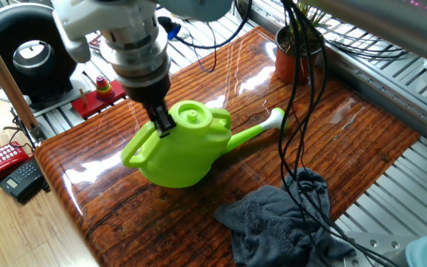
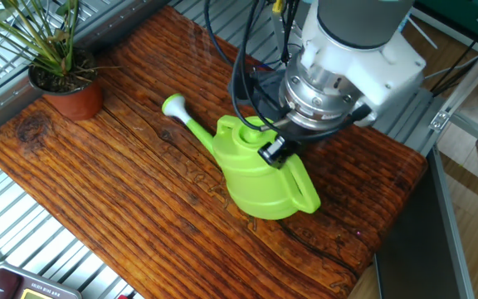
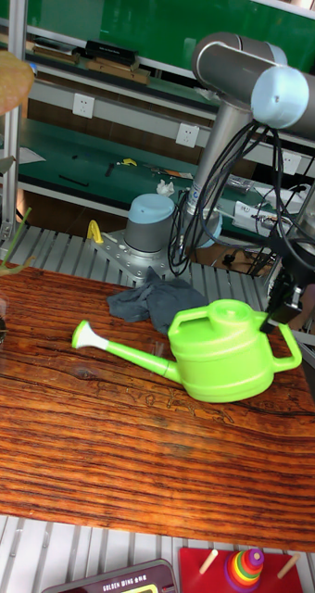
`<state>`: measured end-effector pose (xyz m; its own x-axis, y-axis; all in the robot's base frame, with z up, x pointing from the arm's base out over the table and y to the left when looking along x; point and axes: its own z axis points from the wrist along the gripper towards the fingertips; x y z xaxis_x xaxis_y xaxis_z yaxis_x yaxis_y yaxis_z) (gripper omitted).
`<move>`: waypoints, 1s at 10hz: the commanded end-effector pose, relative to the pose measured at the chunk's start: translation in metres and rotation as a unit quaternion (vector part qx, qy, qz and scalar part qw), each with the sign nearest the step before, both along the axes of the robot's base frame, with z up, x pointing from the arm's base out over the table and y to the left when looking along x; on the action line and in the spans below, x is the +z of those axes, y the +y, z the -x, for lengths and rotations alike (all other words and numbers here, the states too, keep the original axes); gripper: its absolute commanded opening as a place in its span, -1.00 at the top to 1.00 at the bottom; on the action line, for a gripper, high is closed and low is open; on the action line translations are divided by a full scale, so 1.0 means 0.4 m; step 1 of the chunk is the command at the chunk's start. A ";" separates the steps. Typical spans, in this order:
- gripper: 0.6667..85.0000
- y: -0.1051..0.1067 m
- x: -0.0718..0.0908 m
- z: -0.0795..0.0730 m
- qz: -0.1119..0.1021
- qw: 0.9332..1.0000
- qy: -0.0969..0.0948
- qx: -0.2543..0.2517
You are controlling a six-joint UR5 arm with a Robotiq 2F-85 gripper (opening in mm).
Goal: Water the plant
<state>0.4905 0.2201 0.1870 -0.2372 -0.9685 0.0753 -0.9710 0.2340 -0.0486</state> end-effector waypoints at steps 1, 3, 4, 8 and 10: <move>0.99 0.059 -0.027 -0.016 -0.023 0.999 -0.009 -0.021; 0.99 0.090 -0.056 -0.033 -0.034 0.999 -0.020 -0.031; 0.99 0.116 -0.073 -0.041 -0.049 0.998 -0.025 -0.038; 0.99 0.151 -0.103 -0.060 -0.087 0.994 -0.040 -0.049; 0.99 0.162 -0.127 -0.058 -0.123 0.990 -0.047 -0.058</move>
